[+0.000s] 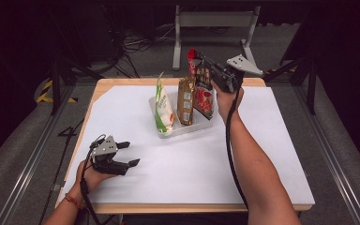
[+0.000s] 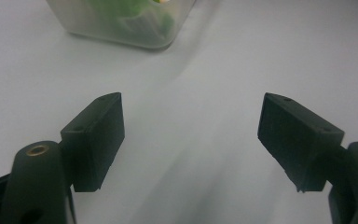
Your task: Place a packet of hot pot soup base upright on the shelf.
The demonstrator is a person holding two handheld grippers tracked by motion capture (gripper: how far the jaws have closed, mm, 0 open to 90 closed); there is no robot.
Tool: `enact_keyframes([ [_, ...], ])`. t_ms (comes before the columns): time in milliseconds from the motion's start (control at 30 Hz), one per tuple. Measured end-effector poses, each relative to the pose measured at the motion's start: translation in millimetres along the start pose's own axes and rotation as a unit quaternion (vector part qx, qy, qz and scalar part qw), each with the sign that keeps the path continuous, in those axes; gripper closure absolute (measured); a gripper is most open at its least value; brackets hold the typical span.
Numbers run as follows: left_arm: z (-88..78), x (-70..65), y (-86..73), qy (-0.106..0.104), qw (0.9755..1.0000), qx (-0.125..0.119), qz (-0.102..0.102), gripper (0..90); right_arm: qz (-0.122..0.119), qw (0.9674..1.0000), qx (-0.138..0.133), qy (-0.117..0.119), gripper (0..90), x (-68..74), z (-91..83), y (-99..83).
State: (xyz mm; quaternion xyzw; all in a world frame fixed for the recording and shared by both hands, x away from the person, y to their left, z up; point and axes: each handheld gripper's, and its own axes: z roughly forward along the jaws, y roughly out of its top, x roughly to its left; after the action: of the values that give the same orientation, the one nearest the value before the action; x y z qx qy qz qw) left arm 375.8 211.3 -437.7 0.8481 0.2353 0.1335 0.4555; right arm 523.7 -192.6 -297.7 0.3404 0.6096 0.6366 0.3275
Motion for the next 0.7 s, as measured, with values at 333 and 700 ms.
enact_keyframes([
  [333,2.2,-0.4,-0.4,-0.004,1.0000,0.005,-0.001,23.5,0.001,0.9997,-0.021,0.012,87.0,-20.1,-17.5,-28.4],
  [700,2.8,-0.7,0.4,-0.008,1.0000,0.004,0.003,23.6,-0.014,0.9997,-0.017,0.005,87.0,-9.9,-1.7,-22.4],
])
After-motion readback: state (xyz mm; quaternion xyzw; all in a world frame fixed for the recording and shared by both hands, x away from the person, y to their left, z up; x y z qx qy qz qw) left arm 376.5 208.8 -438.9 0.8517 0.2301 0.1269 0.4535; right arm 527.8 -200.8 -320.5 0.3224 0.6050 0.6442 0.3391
